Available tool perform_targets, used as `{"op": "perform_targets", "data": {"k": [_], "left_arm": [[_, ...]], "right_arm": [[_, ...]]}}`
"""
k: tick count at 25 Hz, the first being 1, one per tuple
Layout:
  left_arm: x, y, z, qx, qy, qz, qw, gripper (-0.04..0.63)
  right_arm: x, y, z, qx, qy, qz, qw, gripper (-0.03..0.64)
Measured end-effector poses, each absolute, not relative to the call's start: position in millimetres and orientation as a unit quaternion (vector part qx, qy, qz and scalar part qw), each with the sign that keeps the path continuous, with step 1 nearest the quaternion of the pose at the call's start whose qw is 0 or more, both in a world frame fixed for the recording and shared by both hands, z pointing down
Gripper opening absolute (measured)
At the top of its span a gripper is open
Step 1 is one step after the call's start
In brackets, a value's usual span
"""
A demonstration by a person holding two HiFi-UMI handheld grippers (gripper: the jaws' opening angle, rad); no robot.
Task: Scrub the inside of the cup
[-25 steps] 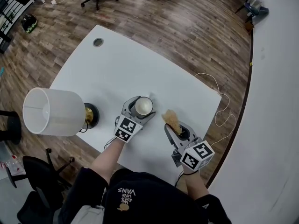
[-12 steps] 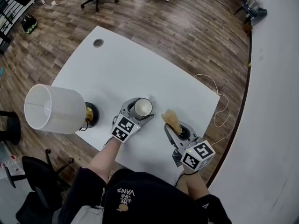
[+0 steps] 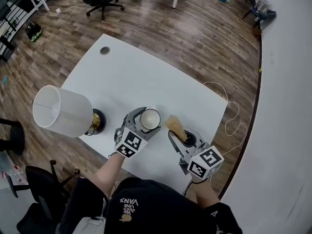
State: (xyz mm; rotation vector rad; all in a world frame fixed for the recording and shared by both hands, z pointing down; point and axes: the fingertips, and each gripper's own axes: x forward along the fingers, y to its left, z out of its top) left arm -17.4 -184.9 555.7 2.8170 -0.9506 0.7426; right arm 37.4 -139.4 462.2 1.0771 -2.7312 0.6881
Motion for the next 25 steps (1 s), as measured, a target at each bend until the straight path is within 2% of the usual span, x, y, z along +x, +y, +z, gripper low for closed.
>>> {"op": "perform_targets", "data": {"k": [15, 19, 25], "left_arm": [[-17.2, -135.7, 500.7, 0.9, -0.328, 0.287, -0.027, 0.406], [-17.7, -127.5, 496.3, 0.882, -0.331, 0.327, -0.069, 0.405], [-11.7, -117.9, 487.9, 0.864, -0.323, 0.362, -0.133, 0.406]], "right_arm": [[22.4, -96.5, 432.2, 0.305, -0.929, 0.203, 0.051, 0.1], [11.9, -85.2, 432.8, 0.271, -0.942, 0.176, 0.088, 0.1], [-3.2, -77.5, 450.7, 0.216, -0.946, 0.154, 0.183, 0.1]]}}
